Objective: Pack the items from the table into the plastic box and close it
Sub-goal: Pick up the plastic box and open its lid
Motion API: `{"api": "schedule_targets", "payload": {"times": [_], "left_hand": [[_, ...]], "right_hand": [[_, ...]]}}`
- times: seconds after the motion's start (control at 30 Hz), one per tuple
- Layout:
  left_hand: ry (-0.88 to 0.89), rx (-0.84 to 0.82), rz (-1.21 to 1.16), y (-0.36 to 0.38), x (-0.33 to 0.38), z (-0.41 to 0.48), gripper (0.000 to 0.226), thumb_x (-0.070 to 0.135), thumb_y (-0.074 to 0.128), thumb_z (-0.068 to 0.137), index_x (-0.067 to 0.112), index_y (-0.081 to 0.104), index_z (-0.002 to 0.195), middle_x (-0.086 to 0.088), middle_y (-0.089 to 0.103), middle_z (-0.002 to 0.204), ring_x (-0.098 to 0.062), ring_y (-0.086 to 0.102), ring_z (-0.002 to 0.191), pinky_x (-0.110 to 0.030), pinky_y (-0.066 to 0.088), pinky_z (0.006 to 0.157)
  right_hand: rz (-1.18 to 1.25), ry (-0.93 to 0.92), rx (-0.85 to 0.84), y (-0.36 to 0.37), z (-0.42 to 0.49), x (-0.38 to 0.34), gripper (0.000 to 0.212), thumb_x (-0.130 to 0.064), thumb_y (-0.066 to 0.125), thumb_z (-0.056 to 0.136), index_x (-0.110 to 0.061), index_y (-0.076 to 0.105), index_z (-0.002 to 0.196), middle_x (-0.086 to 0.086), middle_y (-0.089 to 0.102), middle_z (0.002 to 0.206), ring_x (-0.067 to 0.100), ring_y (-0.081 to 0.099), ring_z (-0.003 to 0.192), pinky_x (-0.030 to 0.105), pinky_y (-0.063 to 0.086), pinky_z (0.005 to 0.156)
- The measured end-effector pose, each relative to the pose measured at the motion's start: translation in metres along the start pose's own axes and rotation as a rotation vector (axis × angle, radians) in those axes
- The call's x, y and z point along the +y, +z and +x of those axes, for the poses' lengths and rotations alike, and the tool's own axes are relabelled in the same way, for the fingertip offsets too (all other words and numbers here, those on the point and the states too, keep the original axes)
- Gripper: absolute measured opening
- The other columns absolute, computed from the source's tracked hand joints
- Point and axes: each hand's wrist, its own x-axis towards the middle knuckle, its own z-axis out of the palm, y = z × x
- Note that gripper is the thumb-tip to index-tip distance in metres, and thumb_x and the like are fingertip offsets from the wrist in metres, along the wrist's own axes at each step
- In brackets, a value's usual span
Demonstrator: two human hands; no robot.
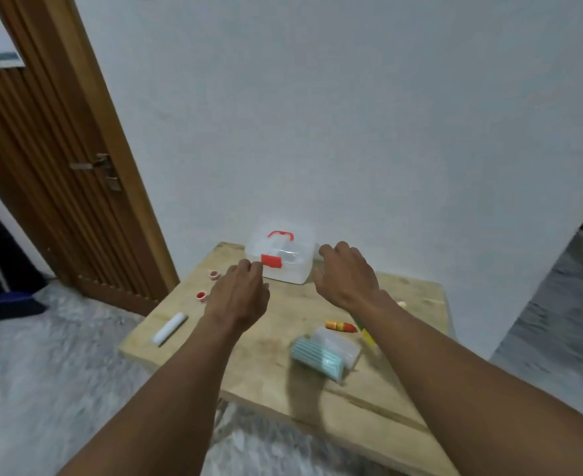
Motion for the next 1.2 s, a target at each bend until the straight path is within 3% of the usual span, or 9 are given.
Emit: {"api": "schedule_targets", "payload": {"times": [0.3,0.43,0.67,0.77,0.87,0.93,1.03,1.17,1.2], "left_hand": [[0.024,-0.155,-0.028,0.052,-0.079,0.116,0.031,0.027,0.043,0.1,0.009,0.051,0.124,-0.01,0.055,0.121,-0.028,0.054,0.108,-0.037,0.044,0.079],[0.082,-0.216,-0.072,0.081,-0.109,0.167,0.034,0.026,0.044,0.1,0.007,0.049,0.127,-0.011,0.053,0.125,-0.029,0.053,0.111,-0.037,0.044,0.081],[0.444,-0.193,-0.12,0.142,-0.158,0.245,0.054,0.023,0.064,0.091,0.004,0.047,0.138,-0.021,0.044,0.144,-0.039,0.049,0.126,-0.042,0.049,0.093],[0.596,-0.164,-0.145,0.168,-0.178,0.269,0.063,0.023,0.078,0.08,-0.001,0.054,0.133,-0.029,0.05,0.139,-0.046,0.049,0.127,-0.05,0.047,0.098],[0.629,-0.19,-0.22,0.185,-0.192,0.283,0.063,0.03,0.076,0.084,0.002,0.053,0.136,-0.025,0.046,0.145,-0.044,0.044,0.133,-0.051,0.041,0.105],[0.663,-0.191,-0.291,0.194,-0.199,0.289,0.062,0.031,0.075,0.085,0.003,0.054,0.136,-0.024,0.046,0.145,-0.044,0.044,0.133,-0.052,0.04,0.105],[0.7,-0.182,-0.374,0.207,-0.205,0.297,0.054,0.023,0.076,0.084,0.005,0.06,0.132,-0.024,0.052,0.14,-0.047,0.047,0.13,-0.054,0.041,0.103],[0.698,-0.122,-0.431,0.22,-0.208,0.301,0.05,0.017,0.081,0.078,0.007,0.067,0.126,-0.023,0.059,0.133,-0.046,0.053,0.124,-0.047,0.039,0.103],[0.701,-0.12,-0.432,0.222,-0.208,0.302,0.05,0.018,0.081,0.078,0.008,0.067,0.125,-0.022,0.059,0.133,-0.045,0.053,0.123,-0.046,0.04,0.103]], "right_hand": [[-0.009,0.053,-0.081,0.071,0.133,-0.018,0.04,-0.026,0.05,0.096,-0.01,0.051,0.133,0.013,0.054,0.121,0.031,0.053,0.109,0.035,0.044,0.082],[0.02,0.173,-0.106,0.109,0.163,-0.025,0.038,-0.029,0.05,0.097,-0.011,0.052,0.131,0.012,0.054,0.125,0.03,0.054,0.114,0.035,0.042,0.083],[0.165,0.539,-0.068,0.19,0.171,-0.051,0.032,-0.034,0.057,0.093,-0.015,0.061,0.118,0.009,0.063,0.118,0.029,0.063,0.107,0.037,0.05,0.088],[0.305,0.714,-0.02,0.217,0.178,-0.068,0.037,-0.035,0.064,0.091,-0.012,0.064,0.12,0.007,0.068,0.12,0.026,0.065,0.11,0.033,0.048,0.095],[0.537,0.949,0.073,0.232,0.19,-0.082,0.04,-0.037,0.064,0.091,-0.01,0.066,0.121,0.004,0.069,0.115,0.022,0.063,0.11,0.031,0.044,0.097],[0.729,1.074,0.168,0.242,0.196,-0.088,0.038,-0.041,0.065,0.088,-0.01,0.071,0.11,0.003,0.07,0.099,0.021,0.064,0.097,0.034,0.048,0.092],[1.044,1.219,0.323,0.256,0.206,-0.092,0.028,-0.04,0.071,0.085,-0.013,0.07,0.076,0.003,0.065,0.074,0.019,0.06,0.073,0.038,0.052,0.077],[1.296,1.319,0.416,0.268,0.221,-0.097,0.024,-0.034,0.076,0.084,-0.015,0.066,0.074,0.01,0.068,0.081,0.022,0.064,0.074,0.041,0.058,0.082],[1.346,1.325,0.428,0.27,0.223,-0.099,0.025,-0.033,0.074,0.086,-0.015,0.064,0.073,0.01,0.066,0.08,0.02,0.063,0.071,0.04,0.059,0.077]]}}
